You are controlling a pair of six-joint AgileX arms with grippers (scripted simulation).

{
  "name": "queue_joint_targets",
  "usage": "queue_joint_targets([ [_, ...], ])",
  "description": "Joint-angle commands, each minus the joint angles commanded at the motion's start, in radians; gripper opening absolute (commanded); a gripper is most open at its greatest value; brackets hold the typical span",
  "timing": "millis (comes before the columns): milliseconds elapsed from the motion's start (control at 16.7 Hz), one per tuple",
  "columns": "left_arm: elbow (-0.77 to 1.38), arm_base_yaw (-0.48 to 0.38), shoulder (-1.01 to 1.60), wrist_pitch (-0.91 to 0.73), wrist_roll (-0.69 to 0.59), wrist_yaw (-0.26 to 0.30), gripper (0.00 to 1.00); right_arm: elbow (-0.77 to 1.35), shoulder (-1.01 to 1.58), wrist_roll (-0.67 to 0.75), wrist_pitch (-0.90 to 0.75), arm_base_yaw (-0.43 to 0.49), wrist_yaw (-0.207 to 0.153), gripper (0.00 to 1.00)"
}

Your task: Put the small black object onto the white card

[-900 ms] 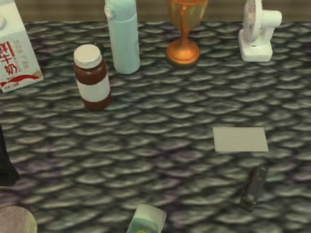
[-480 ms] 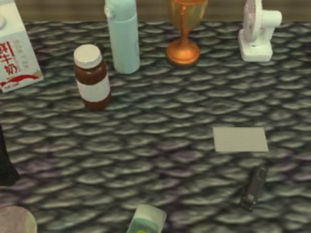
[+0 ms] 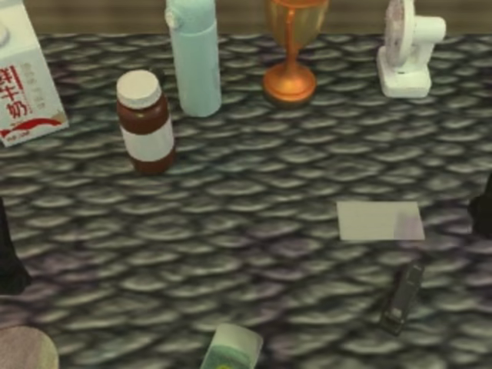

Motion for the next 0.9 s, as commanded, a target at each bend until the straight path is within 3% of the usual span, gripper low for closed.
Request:
queue_joint_targets([
  [480,0.0,0.0,0.0,0.0,0.0,0.0,1.0,0.445,0.632,0.381,-0.412,0.194,-0.002,1.0],
  [900,0.0,0.0,0.0,0.0,0.0,0.0,1.0,0.558,0.771,0.471,-0.501,0.24,-0.004,1.0],
])
